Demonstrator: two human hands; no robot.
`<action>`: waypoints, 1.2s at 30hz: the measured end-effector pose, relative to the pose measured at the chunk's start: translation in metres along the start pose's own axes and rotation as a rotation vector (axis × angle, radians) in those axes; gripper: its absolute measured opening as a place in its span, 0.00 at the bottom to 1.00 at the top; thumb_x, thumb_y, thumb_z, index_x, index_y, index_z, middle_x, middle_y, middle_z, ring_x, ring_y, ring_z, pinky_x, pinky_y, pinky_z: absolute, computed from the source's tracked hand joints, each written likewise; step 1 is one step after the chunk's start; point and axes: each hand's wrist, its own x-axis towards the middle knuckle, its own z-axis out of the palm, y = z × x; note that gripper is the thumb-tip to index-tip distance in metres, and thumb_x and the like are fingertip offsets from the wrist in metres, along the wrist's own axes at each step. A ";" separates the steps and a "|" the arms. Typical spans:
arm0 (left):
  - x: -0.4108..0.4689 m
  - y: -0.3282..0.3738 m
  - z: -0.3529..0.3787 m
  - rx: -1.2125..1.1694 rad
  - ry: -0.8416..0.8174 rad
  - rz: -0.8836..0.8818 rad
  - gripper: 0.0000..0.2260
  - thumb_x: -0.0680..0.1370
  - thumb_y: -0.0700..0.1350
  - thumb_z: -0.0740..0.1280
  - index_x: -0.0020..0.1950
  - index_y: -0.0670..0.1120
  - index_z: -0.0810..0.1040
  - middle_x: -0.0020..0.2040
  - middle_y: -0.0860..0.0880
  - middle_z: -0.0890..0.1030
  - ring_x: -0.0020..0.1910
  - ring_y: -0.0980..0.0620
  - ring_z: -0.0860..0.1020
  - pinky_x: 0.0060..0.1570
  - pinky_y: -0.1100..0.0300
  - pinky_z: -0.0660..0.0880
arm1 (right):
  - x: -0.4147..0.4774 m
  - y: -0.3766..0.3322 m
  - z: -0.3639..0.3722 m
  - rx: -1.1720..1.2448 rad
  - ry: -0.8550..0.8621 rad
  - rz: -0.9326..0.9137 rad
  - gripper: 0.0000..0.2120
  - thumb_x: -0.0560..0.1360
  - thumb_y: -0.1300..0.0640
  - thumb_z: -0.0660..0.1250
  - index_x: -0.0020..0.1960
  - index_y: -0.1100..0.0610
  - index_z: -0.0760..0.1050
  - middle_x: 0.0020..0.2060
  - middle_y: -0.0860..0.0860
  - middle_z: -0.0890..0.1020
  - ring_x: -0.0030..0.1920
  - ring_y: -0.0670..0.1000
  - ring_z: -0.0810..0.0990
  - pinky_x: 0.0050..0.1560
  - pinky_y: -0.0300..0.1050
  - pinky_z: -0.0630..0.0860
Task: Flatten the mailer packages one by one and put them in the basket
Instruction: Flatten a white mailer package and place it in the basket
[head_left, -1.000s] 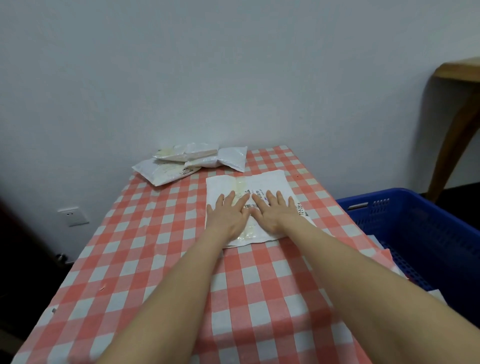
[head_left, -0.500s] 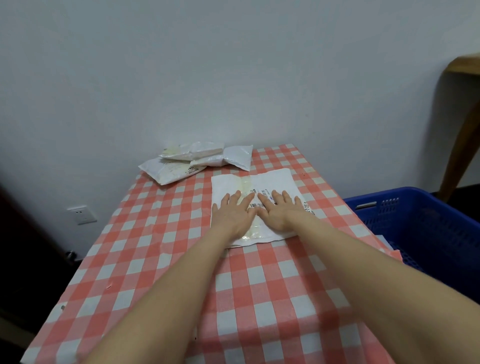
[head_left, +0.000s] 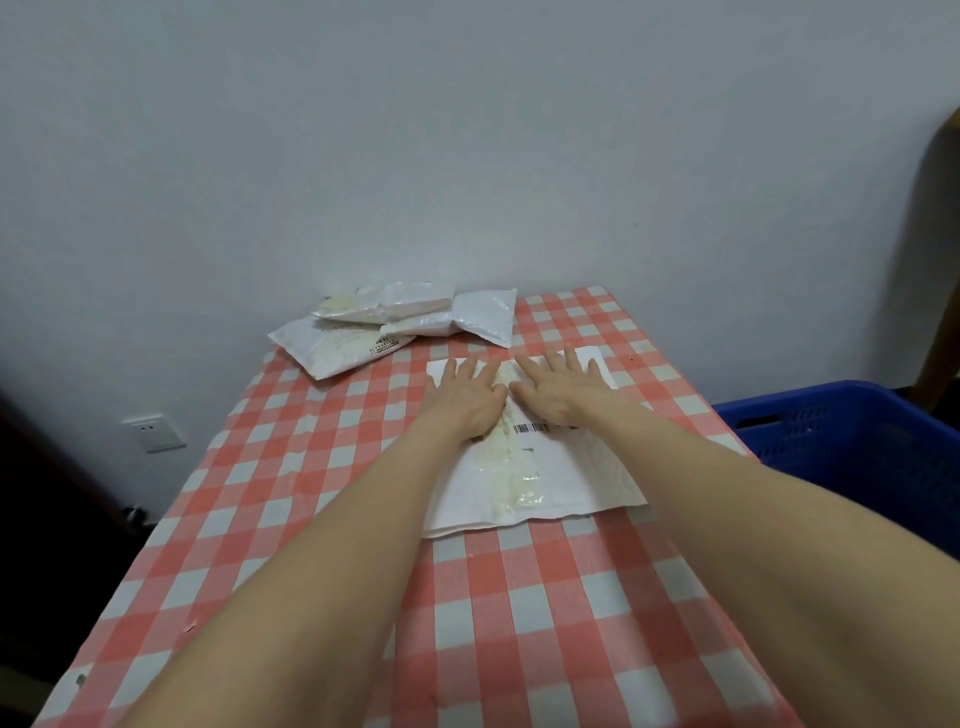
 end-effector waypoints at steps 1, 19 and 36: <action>0.004 0.001 0.001 0.012 -0.022 0.000 0.24 0.83 0.53 0.44 0.79 0.54 0.45 0.79 0.49 0.45 0.77 0.46 0.42 0.74 0.42 0.42 | 0.005 0.000 0.001 -0.014 -0.008 -0.004 0.28 0.82 0.40 0.42 0.78 0.45 0.39 0.78 0.54 0.41 0.77 0.58 0.37 0.74 0.61 0.38; 0.013 -0.002 0.015 -0.019 0.050 0.021 0.21 0.83 0.52 0.46 0.77 0.55 0.57 0.78 0.48 0.55 0.77 0.48 0.53 0.74 0.44 0.48 | 0.011 0.006 0.016 -0.004 0.000 0.041 0.28 0.80 0.36 0.38 0.78 0.42 0.45 0.78 0.52 0.43 0.77 0.57 0.37 0.74 0.61 0.36; -0.067 0.014 0.028 -0.037 0.028 0.018 0.23 0.82 0.58 0.44 0.77 0.62 0.45 0.79 0.51 0.44 0.77 0.47 0.42 0.73 0.39 0.44 | -0.075 0.012 0.036 -0.019 0.023 0.003 0.29 0.80 0.36 0.38 0.78 0.43 0.38 0.78 0.52 0.40 0.77 0.57 0.35 0.74 0.61 0.36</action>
